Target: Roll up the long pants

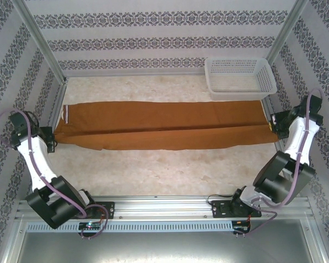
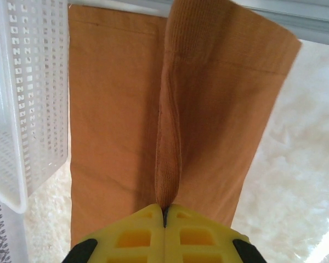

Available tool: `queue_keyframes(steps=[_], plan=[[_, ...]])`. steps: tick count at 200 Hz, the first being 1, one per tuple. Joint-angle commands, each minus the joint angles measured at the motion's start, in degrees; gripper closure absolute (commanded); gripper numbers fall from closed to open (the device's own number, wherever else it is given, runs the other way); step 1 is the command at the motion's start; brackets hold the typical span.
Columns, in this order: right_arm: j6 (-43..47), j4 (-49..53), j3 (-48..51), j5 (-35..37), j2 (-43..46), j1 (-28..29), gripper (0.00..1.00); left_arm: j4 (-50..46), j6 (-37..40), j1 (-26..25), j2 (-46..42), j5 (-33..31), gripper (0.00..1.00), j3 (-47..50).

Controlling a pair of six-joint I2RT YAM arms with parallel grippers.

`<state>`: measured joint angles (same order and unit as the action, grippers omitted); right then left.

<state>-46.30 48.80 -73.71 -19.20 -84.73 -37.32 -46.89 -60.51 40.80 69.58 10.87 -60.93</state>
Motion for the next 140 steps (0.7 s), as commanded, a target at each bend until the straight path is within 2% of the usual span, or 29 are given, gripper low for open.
queue_keyframes(steps=[1, 76, 140], plan=[[0.5, -7.0, -5.9, 8.2, -3.4, -0.7, 1.0, 8.2, -0.3, 1.0, 2.4, -5.8, 1.0, -3.4], [1.3, -4.9, -23.6, 12.0, -18.5, 6.1, 1.0, 13.1, -1.9, 0.4, 12.1, -3.7, 1.0, -8.9], [2.8, -1.9, -35.8, 13.9, -28.3, 7.3, 1.0, 14.4, -3.0, -2.6, 21.5, -5.8, 1.0, -17.6]])
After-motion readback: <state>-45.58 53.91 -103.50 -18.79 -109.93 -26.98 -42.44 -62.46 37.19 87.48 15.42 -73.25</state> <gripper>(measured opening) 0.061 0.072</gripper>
